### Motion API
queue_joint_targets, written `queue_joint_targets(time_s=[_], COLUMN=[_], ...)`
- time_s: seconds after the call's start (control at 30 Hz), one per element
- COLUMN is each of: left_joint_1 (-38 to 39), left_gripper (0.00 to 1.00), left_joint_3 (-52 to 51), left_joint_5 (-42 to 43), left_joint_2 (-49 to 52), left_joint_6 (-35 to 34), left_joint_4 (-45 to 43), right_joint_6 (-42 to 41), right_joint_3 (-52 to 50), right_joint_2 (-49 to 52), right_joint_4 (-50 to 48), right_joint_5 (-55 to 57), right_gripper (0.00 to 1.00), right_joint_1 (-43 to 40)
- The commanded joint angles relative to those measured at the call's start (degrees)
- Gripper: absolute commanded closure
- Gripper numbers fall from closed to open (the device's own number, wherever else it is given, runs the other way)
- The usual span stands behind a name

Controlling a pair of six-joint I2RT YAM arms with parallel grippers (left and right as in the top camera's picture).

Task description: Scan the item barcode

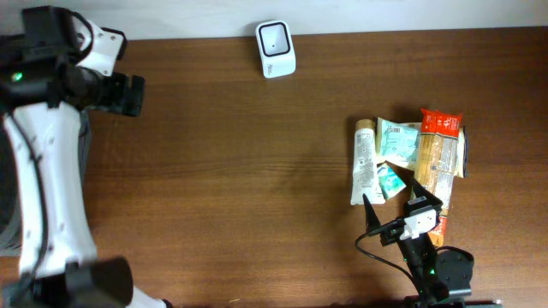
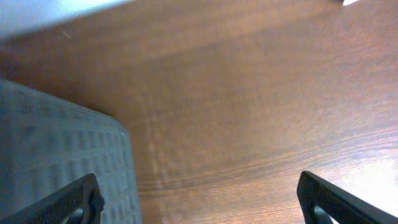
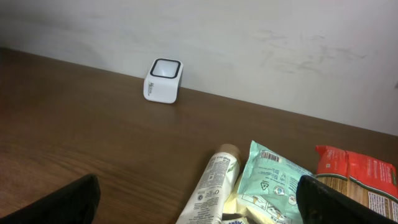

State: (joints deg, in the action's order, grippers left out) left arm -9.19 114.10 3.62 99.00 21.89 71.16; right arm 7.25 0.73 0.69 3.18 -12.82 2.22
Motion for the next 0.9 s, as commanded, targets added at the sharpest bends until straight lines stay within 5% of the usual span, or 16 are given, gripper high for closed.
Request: queue_joint_targets(time_s=[0.0, 0.1, 0.37, 0.63, 0.87], left_joint_1=[-0.31, 0.98, 7.26, 7.72, 9.94], left_gripper=[0.01, 0.01, 0.01, 0.01, 0.01], left_joint_3=[-2.54, -16.33, -73.72, -104.24, -113.63], left_joint_5=[1.46, 3.69, -0.15, -13.18, -16.5], left_joint_2=[-9.33, -19.17, -57.02, -85.61, -97.72], left_joint_6=[-5.64, -11.63, -18.93, -28.72, -27.02], left_joint_4=[-4.9, -19.74, -64.17, -70.79, -70.66], right_joint_6=[-0.63, -0.63, -0.63, -0.63, -0.63], right_joint_3=[-0.42, -0.42, -0.42, -0.42, -0.42], right_joint_2=[-0.5, -0.5, -0.5, -0.5, -0.5], right_joint_4=[0.07, 0.07, 0.07, 0.07, 0.07], right_joint_5=[-0.66, -0.68, -0.68, -0.68, -0.66], right_gripper=[0.01, 0.01, 0.01, 0.01, 0.01], right_joint_1=[-0.37, -0.37, -0.37, -0.37, -0.37])
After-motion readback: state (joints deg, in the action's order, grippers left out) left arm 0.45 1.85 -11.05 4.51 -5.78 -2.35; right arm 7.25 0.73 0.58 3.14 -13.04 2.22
